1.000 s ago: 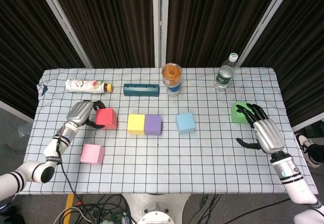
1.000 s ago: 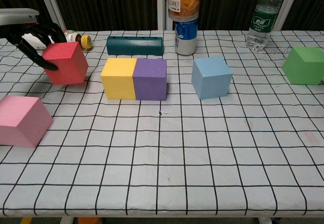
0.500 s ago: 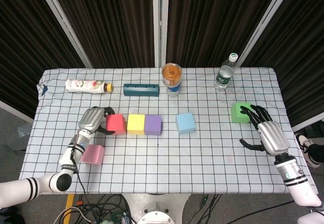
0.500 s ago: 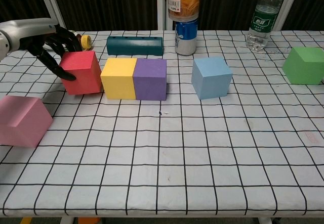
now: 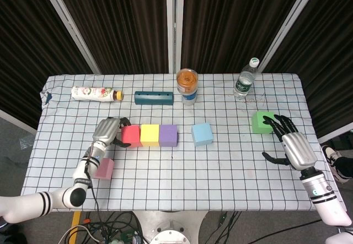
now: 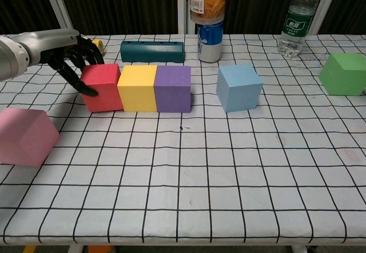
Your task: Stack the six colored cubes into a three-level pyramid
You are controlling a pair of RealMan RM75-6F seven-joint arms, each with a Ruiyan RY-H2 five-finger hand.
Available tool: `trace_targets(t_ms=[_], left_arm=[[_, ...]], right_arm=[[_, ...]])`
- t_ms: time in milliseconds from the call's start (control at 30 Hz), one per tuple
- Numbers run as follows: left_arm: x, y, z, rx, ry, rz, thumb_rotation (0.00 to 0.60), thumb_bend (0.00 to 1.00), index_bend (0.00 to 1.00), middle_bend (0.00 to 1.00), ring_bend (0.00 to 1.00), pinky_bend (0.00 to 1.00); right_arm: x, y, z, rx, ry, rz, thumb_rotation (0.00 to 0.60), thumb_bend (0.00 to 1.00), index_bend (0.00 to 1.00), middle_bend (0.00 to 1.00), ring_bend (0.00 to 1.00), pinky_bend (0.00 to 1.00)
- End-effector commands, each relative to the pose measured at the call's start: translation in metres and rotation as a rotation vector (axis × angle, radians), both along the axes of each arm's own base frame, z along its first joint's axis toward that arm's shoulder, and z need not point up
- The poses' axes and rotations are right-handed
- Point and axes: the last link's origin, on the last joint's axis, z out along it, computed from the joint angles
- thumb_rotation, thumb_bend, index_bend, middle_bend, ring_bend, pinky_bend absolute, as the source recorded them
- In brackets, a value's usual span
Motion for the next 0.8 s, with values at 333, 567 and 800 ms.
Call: trace_targets(t_ms=[333,567,800], left_arm=[[-0.0021,0.0051,-0.007,0.005,0.023,-0.008,0.6,0.12,0.42,0.46,0.39,0.25],[0.0014,0.0088,-0.0082,-0.012,0.037,-0.036,0.6,0.12,0.41,0.46,0.39,0.22],[0.0034,0.0083,-0.006,-0.031,0.038,-0.06,0.6,0.12,0.41,0.46,0.39,0.21]], right_arm=[[-0.0023,-0.0002,0.0001,-0.001,0.0,-0.008,0.6,0.15,0.0,0.19,0.01,0.0],[-0.004,-0.0004,0.0002,-0.002,-0.001,-0.015,0.6,0.15,0.0,0.19,0.01,0.0],[-0.0051,-0.0002,0.0011,-0.006,-0.002,-0.018,0.6,0.15,0.0,0.19,0.01,0.0]])
